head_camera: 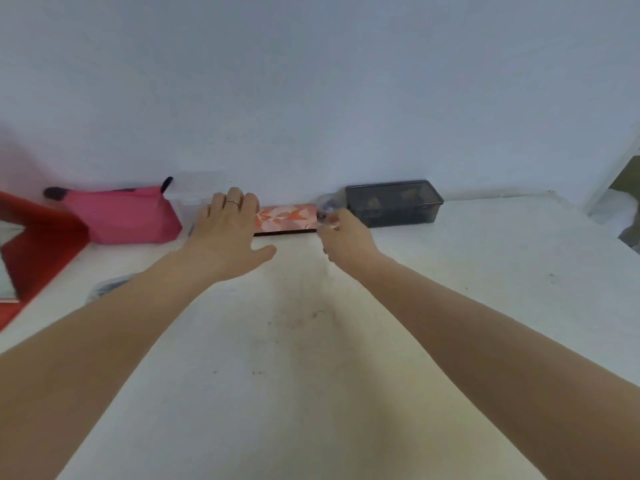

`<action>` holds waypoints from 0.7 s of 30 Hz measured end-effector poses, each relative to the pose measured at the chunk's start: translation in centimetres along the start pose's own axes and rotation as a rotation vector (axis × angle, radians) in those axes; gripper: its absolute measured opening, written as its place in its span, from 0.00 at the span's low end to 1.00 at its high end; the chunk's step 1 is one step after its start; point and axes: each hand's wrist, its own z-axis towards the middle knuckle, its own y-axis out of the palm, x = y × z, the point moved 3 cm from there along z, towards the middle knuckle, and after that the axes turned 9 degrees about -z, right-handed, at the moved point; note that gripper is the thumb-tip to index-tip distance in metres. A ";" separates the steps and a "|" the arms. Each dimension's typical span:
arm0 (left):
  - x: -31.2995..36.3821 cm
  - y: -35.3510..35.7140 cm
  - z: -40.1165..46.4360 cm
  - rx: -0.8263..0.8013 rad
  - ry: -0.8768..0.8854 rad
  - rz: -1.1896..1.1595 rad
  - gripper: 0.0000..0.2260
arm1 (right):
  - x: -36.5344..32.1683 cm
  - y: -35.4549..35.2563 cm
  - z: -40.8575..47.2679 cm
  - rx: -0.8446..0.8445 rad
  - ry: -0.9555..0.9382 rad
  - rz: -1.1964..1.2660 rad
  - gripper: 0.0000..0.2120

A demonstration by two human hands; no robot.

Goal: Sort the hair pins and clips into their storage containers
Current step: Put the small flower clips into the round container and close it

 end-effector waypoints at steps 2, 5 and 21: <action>-3.7 -0.5 -2.5 -0.075 -0.194 0.048 0.38 | -2.0 2.9 -1.7 -0.194 0.029 0.059 0.21; -9.6 -0.7 -6.7 -0.307 -0.452 0.072 0.54 | -5.0 6.7 -4.1 -0.362 0.028 0.103 0.25; -7.1 1.0 -7.9 -0.284 -0.228 -0.248 0.38 | -5.2 10.1 -5.1 -0.270 0.148 0.154 0.16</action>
